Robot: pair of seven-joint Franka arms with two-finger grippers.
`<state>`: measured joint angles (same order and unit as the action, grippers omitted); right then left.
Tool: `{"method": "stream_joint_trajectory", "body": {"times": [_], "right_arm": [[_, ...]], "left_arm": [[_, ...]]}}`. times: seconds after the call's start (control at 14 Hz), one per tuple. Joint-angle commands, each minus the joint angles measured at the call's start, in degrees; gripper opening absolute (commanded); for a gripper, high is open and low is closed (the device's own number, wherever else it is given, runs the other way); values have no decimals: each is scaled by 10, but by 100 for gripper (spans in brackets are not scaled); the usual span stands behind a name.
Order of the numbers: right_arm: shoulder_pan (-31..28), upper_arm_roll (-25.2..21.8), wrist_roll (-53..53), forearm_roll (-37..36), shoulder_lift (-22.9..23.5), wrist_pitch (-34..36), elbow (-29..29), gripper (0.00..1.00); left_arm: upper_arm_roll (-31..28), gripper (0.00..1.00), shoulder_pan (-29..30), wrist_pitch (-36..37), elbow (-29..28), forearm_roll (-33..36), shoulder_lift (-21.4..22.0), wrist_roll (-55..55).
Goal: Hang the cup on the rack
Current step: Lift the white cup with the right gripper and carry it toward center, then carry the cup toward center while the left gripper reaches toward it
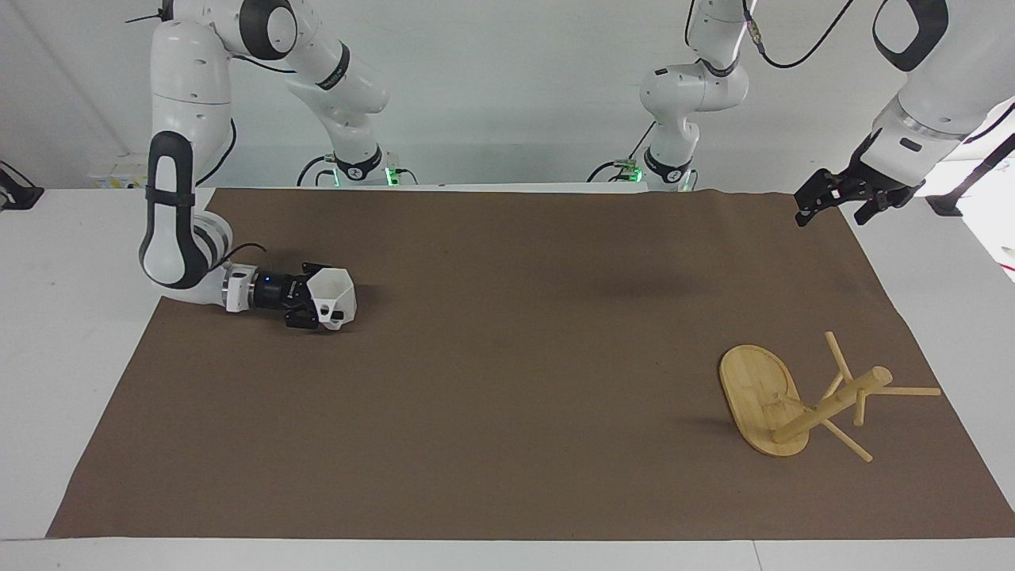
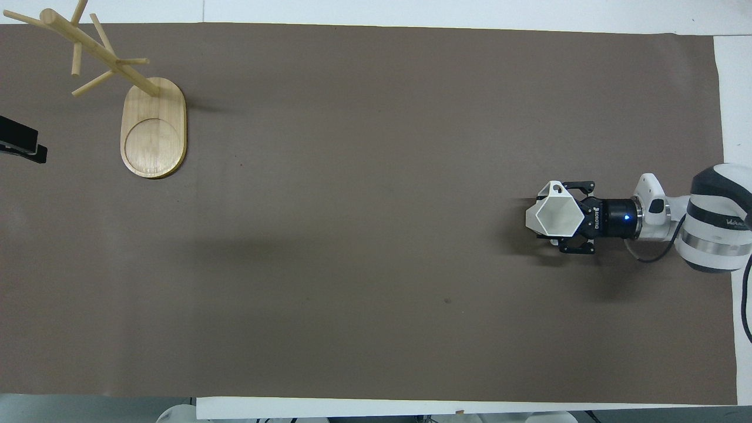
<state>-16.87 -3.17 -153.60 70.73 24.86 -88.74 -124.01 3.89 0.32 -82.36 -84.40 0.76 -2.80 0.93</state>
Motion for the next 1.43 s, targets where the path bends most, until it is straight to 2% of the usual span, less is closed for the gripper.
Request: {"method": "stream_joint_trajectory", "body": {"times": [0.0, 0.21, 0.36, 0.71, 1.0, 1.36], "right_arm": [[80, 7, 21, 58, -21, -11, 1, 28], [191, 8, 82, 130, -47, -78, 17, 28], [253, 8, 130, 155, -53, -124, 55, 28], [386, 9, 168, 317, -54, -201, 65, 28], [426, 10, 185, 336, -62, -249, 77, 28], [453, 10, 194, 368, -61, -266, 90, 28]], "left_arm": [[0, 100, -12, -4, -21, 7, 17, -59], [2, 100, -78, -56, -68, 5, 38, -167], [2, 100, -135, -102, -108, 5, 55, -250], [2, 100, -246, -163, -127, 5, 32, -411], [2, 100, -291, -193, -129, 5, 16, -486], [2, 100, -313, -231, -142, 0, -12, -559]]}}
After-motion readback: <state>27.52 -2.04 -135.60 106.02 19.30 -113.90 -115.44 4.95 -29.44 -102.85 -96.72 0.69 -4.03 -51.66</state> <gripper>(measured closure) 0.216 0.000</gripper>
